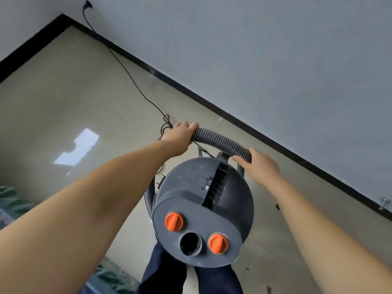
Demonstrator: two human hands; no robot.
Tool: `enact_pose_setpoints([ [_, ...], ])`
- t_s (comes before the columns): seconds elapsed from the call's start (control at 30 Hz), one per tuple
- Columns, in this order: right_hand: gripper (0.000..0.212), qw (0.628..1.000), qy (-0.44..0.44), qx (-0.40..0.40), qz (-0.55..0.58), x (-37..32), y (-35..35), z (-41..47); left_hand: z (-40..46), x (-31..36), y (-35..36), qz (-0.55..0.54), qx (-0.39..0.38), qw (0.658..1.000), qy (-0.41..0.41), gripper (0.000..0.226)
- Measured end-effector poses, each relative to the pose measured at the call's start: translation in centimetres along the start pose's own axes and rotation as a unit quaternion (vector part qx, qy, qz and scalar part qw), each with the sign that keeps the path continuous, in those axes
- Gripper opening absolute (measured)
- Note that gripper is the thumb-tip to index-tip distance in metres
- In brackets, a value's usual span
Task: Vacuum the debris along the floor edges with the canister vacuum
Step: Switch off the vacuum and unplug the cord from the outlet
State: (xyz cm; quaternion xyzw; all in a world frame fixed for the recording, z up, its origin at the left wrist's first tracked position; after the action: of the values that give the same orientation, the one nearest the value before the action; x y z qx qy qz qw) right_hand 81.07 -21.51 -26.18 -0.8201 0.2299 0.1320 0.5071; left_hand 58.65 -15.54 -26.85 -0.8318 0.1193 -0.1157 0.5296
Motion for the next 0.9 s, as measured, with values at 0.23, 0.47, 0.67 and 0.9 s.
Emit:
enact_pose_setpoints([
  [0.23,0.05,0.974,0.079,-0.108,0.184,8.7,7.9,2.7,5.1,3.6,8.5,-0.026,-0.212,0.976,0.031,0.063],
  [0.47,0.059,0.973,0.106,-0.136,0.153,11.5,10.2,5.0,7.6,9.0,10.8,0.056,-0.277,0.959,0.003,0.083],
  [0.67,0.048,0.958,0.125,-0.168,0.196,13.4,13.1,6.5,9.4,9.3,12.5,0.111,-0.329,0.938,-0.022,0.089],
  [0.9,0.043,0.96,0.109,-0.175,0.188,14.3,13.6,7.8,10.6,9.1,13.6,0.131,-0.327,0.936,-0.017,0.093],
])
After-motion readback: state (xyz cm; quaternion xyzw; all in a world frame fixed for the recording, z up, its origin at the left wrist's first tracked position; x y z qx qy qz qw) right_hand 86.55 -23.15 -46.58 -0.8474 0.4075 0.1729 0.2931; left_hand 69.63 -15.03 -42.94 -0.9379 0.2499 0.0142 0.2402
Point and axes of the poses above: each hand's wrist, its own z-axis towards the middle knuckle, its own y-axis out of the palm, x = y × z, the point moved 7 cm from there along z, towards the middle knuckle, and after that the axes turned 15 degrees about z, right-handed, at the moved point
